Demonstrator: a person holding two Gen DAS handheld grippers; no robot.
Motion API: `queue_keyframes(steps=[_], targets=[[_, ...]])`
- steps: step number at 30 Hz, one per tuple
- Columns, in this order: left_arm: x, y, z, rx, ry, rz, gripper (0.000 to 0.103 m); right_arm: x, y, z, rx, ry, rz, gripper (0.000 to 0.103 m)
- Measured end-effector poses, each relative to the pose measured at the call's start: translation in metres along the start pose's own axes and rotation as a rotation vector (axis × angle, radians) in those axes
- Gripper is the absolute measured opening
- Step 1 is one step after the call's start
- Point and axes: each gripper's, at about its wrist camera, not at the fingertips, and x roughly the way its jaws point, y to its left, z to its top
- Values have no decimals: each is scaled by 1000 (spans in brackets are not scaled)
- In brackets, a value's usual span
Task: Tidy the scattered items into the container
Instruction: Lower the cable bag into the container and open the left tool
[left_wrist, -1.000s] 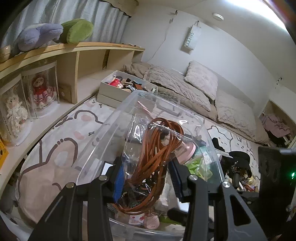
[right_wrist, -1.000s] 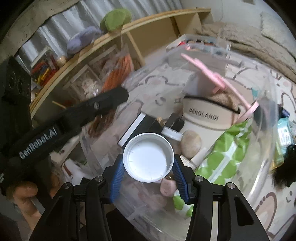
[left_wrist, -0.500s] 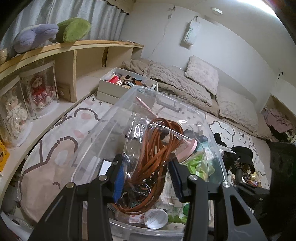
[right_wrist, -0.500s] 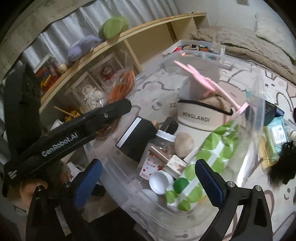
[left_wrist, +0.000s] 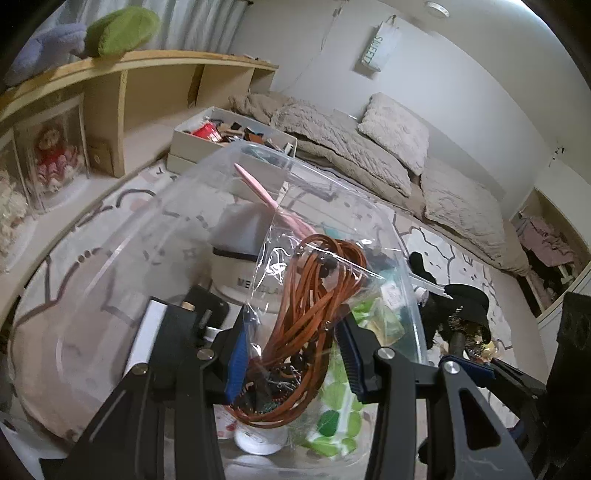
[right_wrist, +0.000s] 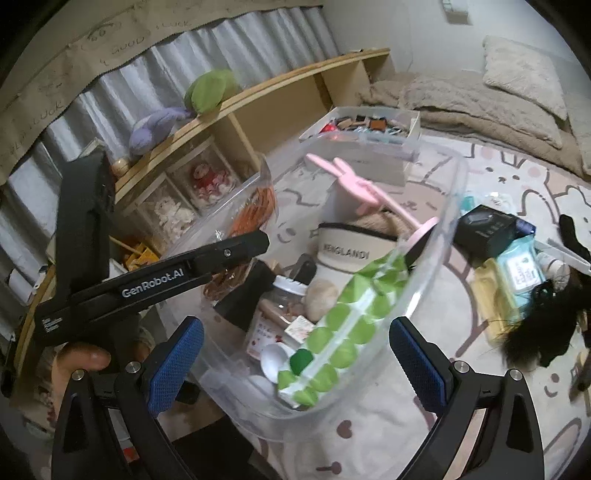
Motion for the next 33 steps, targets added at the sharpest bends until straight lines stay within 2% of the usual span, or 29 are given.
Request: queue_keyframes(steps=[6,13,20,23,28,30,33], targets=[[13,-16,1,-2,20,-12,44,-27,-12,-2,2,-92,-5,100],[29,-28,4,-12,42,-14,44,-50,-18,-7,-30,-146,-10,100],[44,-34,7,-17,65,20,44,-80,-32,-18,-17,-217,60,100],[49,-34,8,-13,82,54,44,-92,-38,-21,-11,-247,75,100],[54,-35,9,-23,110,64,44,-104,-48,-25,5,-274,95,100],[58,-38,9,-4,134,71,48,-107,-51,-28,4,-279,94,100],[57,-43,10,7,121,98,71,-110,-54,-32,-3,-285,83,100]])
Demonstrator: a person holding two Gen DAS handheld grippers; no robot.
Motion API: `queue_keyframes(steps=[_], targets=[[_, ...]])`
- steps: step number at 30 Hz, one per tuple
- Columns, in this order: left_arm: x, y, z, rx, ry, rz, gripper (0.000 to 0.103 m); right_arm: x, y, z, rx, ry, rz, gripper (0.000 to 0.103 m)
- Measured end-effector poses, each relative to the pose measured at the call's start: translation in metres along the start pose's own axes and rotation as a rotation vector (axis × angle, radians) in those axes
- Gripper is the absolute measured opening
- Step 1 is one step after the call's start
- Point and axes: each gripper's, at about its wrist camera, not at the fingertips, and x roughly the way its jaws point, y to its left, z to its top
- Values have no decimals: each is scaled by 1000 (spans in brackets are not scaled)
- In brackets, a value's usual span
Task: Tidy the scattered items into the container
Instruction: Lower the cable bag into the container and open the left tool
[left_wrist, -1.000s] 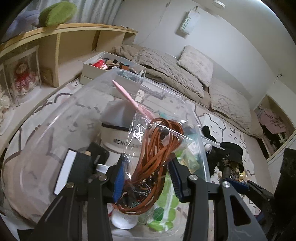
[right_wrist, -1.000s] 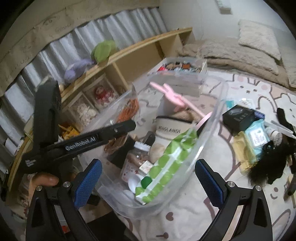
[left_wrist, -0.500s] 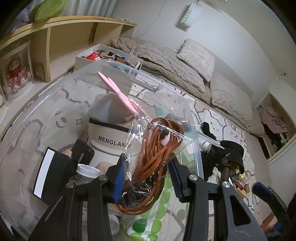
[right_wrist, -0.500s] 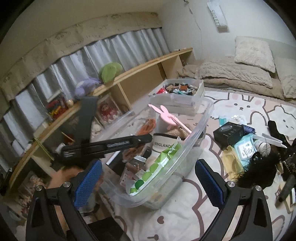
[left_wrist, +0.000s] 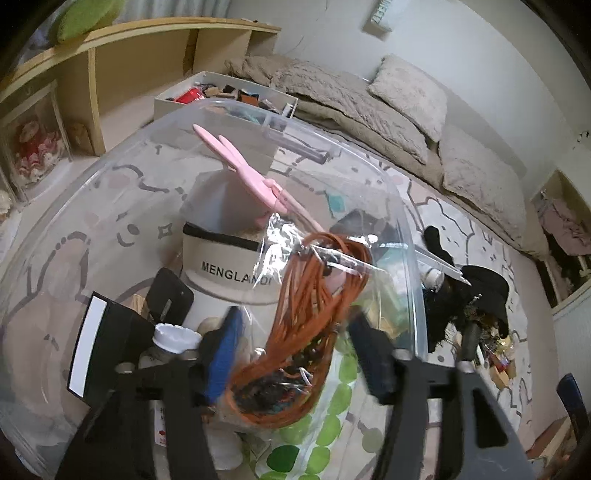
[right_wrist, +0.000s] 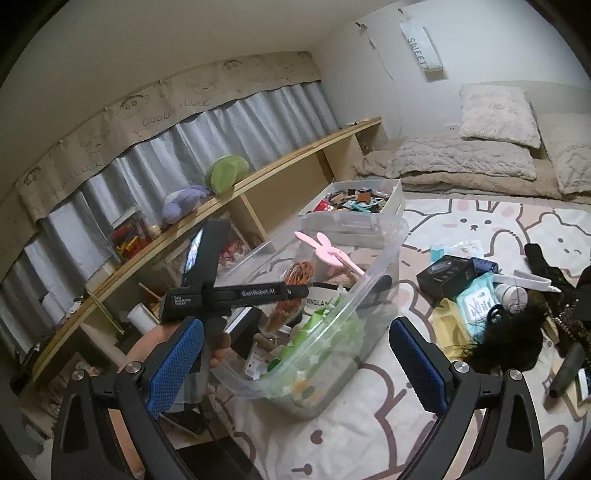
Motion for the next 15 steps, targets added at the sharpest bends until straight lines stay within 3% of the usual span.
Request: queue_keyframes(steps=[1,2,15], targets=[[-2,0,0,1,-12,8,79,-1,-1,-1,0,-3,-1,100],[-4,-1,0,3,-22,13,80,-2,-2,-1,2,-4,-1,100],[-8,0,-1,7,-29,2,80,0,-11,-6,25,10,-5,100]])
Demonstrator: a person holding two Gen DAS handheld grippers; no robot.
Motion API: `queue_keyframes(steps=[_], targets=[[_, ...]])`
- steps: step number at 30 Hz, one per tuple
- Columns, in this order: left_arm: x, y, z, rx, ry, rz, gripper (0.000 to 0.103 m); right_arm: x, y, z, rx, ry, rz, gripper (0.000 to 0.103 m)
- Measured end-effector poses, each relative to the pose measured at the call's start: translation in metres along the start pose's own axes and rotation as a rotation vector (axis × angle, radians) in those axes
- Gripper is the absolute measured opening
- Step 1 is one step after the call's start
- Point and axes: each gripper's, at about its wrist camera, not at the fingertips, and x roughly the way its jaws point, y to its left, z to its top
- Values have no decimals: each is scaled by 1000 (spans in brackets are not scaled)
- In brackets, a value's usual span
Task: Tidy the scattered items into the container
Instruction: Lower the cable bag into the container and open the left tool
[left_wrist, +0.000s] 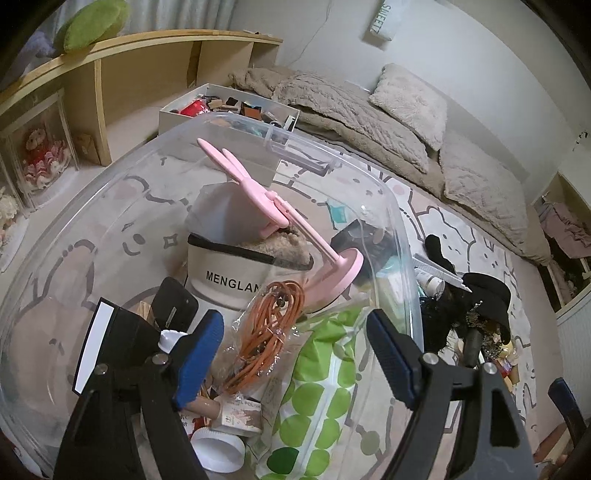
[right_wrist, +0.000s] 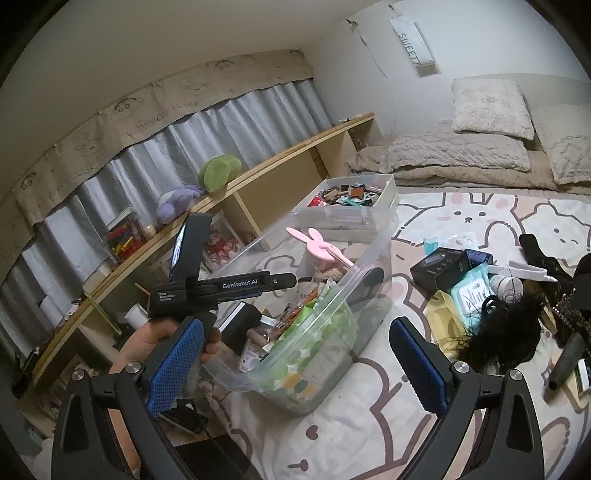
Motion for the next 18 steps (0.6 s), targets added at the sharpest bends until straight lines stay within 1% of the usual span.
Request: queue_keyframes(steps=[8,12,13,14,16,18], targets=[[-5,-3,-1,17,-8,7,80,0,0,-1,-2,-3,-5,101],[-11,-3,-2,18,-33,27,80,4,-1,1,-17,-8,-1,101],[-13,-2,-2,16,-38,30,81,6,-2,2,-18,-5,-10,101],[-14,-1,-2,14,-43,32,86,7,-3,3,-22,0,-21,101],[-17,0,-2,8,-58,35,92,9,-4,4,-30,3,-43,103],[-22,-1,-2,3,-70,31,92,8,-5,6,-39,-1,-64,103]])
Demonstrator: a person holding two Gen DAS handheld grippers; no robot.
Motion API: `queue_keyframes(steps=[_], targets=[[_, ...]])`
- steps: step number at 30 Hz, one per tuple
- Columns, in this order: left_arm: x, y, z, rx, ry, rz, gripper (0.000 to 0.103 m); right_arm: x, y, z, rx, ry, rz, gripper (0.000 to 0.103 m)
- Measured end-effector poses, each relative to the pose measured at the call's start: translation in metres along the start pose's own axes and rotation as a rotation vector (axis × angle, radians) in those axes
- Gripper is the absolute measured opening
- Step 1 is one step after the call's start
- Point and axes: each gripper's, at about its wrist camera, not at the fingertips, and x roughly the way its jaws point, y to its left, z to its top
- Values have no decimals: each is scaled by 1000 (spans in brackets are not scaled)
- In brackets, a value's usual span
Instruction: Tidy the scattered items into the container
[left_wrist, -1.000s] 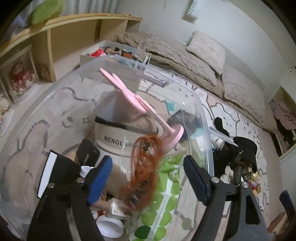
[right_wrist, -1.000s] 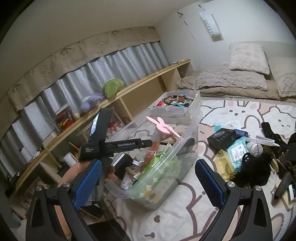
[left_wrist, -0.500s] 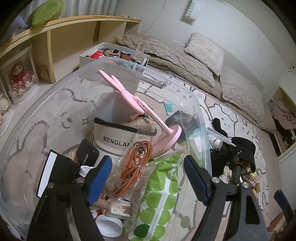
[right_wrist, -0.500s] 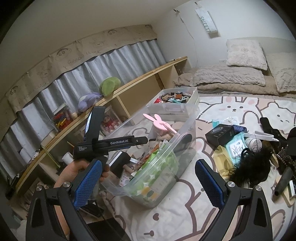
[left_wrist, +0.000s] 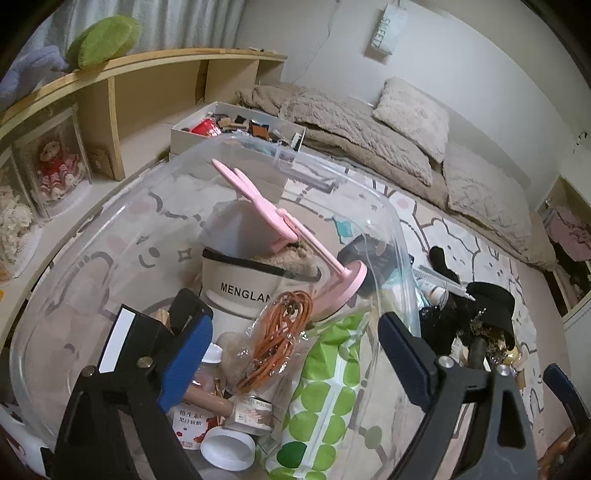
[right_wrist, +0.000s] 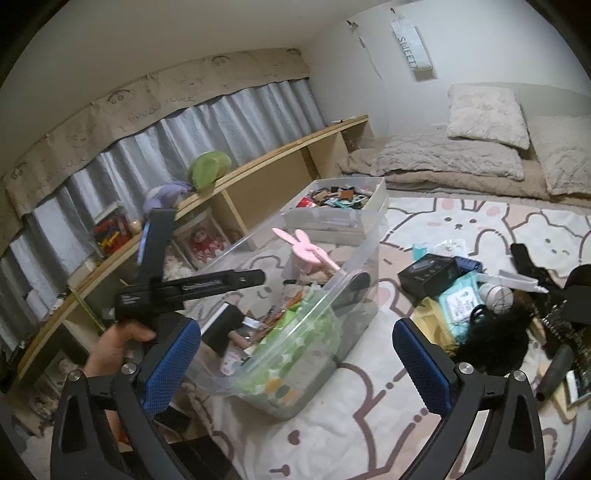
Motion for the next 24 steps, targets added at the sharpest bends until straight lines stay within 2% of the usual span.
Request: queue_keyframes(steps=[3,5,17,24], targets=[[-5,-1,0,-4,-10,-17,94,0,0,3,-11,11,-29,103],[-9,-3,0,1,-24,-18,100,1,2,6,-27,21,-45,103],[-38,-28,-9,95,-91,-11,103,-8,9,14,-107,11,-122,103],[-62,-44,-14,146,-165,-57,103,-16,5,21,-120,13,-170,103]])
